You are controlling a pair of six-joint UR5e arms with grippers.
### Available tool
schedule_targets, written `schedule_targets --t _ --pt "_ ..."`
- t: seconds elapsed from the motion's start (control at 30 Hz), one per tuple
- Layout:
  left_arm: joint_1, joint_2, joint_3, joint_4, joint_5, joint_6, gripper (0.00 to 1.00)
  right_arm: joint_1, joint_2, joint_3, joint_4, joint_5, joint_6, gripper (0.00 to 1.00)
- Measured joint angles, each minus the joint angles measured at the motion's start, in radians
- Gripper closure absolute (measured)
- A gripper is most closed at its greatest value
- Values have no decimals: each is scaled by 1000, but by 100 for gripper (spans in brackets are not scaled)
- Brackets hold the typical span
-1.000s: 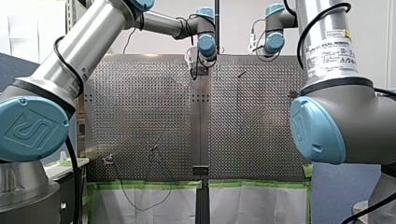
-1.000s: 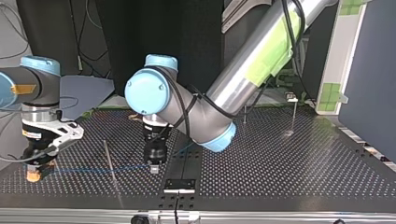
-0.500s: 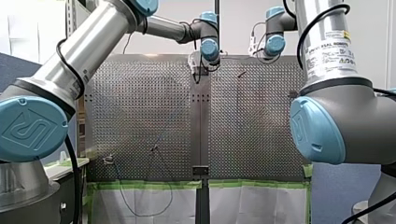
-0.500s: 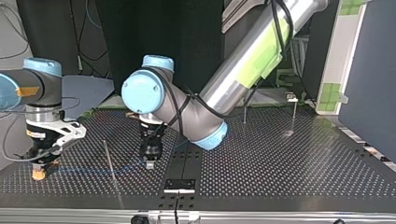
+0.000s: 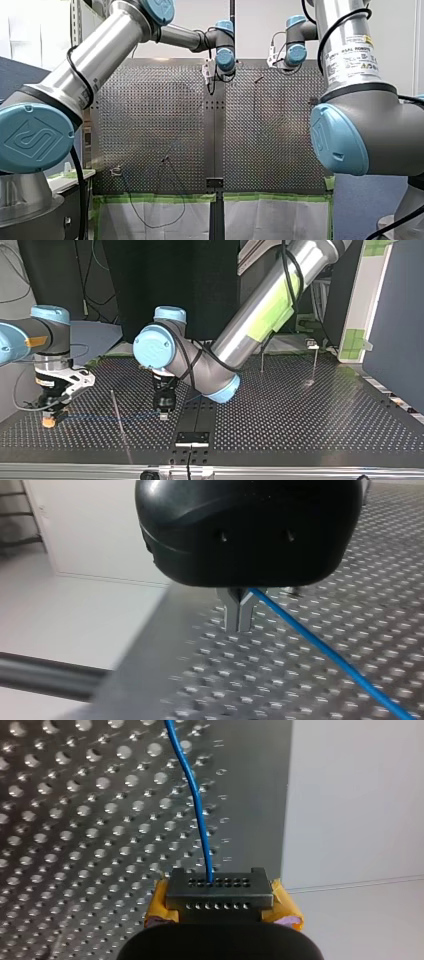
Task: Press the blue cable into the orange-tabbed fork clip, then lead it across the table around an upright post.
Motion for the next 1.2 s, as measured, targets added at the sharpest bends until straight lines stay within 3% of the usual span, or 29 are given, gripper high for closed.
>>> schedule_targets --t 0.2,0.67,0.97,1.2 --pt "2 -24 8 -7 -2 -5 98 2 21 3 -1 -8 0 100" --pt "3 -26 -24 10 -3 -5 98 11 44 29 -7 -13 0 100" --pt "2 -26 -46 23 -4 -6 98 14 81 55 -13 -14 -2 100" --pt "-3 -26 -48 31 -6 -8 98 11 101 85 -51 -14 5 100"
